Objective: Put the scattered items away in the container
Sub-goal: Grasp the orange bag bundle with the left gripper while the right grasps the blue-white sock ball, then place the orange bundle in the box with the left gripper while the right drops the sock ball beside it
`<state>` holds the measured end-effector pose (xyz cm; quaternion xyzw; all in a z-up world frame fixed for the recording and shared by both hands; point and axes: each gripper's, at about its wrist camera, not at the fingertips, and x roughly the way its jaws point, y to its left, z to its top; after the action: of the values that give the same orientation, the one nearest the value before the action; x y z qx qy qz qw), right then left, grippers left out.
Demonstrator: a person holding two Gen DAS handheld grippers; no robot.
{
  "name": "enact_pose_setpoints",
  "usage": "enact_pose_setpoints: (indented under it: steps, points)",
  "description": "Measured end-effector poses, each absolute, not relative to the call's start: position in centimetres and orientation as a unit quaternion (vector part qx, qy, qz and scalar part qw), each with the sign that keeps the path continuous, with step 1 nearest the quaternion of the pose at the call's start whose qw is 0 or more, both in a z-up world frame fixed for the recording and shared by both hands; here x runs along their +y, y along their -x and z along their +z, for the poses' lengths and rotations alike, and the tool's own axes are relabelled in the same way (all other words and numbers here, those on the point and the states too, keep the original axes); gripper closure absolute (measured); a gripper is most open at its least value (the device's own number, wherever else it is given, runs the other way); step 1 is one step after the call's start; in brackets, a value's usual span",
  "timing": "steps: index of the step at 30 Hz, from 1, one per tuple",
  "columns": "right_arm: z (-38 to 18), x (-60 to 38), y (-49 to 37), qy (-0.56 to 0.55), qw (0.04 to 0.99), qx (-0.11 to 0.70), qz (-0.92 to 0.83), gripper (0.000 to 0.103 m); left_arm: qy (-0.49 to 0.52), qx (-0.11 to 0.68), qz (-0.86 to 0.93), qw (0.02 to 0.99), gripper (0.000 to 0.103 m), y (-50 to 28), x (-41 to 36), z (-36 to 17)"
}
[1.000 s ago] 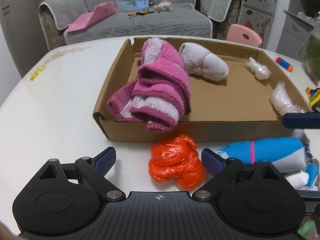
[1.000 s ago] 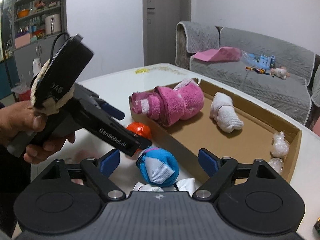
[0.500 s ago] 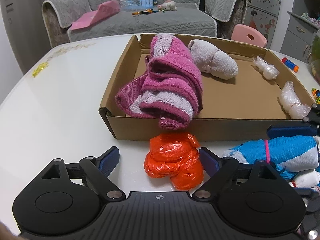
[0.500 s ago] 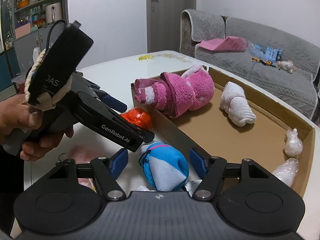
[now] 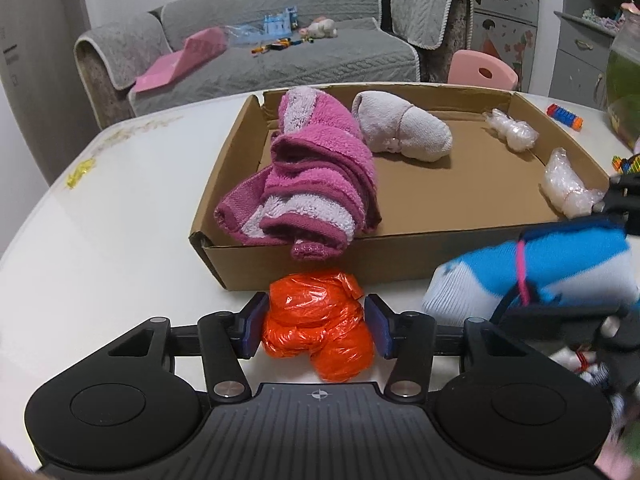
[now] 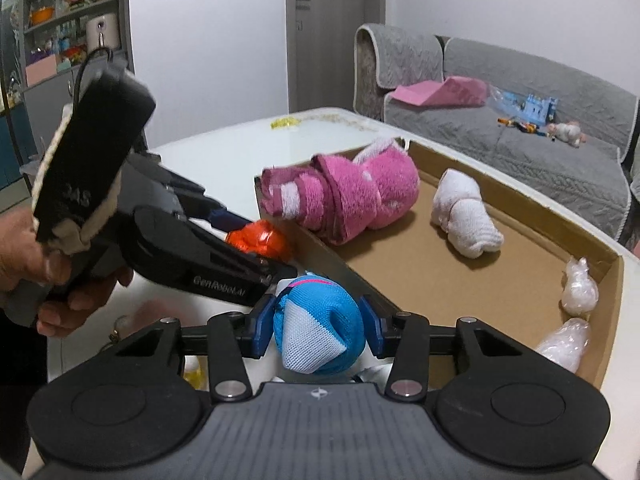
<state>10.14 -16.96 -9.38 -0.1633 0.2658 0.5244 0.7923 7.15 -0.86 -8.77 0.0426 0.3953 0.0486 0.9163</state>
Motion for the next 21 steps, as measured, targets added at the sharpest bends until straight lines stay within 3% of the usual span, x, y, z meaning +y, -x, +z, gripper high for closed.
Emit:
enact_pose_setpoints:
  steps: [21]
  points:
    - [-4.9, -22.8, -12.3, 0.084, 0.847, 0.202, 0.484, 0.062, -0.137, 0.317, 0.073, 0.936, 0.045, -2.9, -3.3, -3.7]
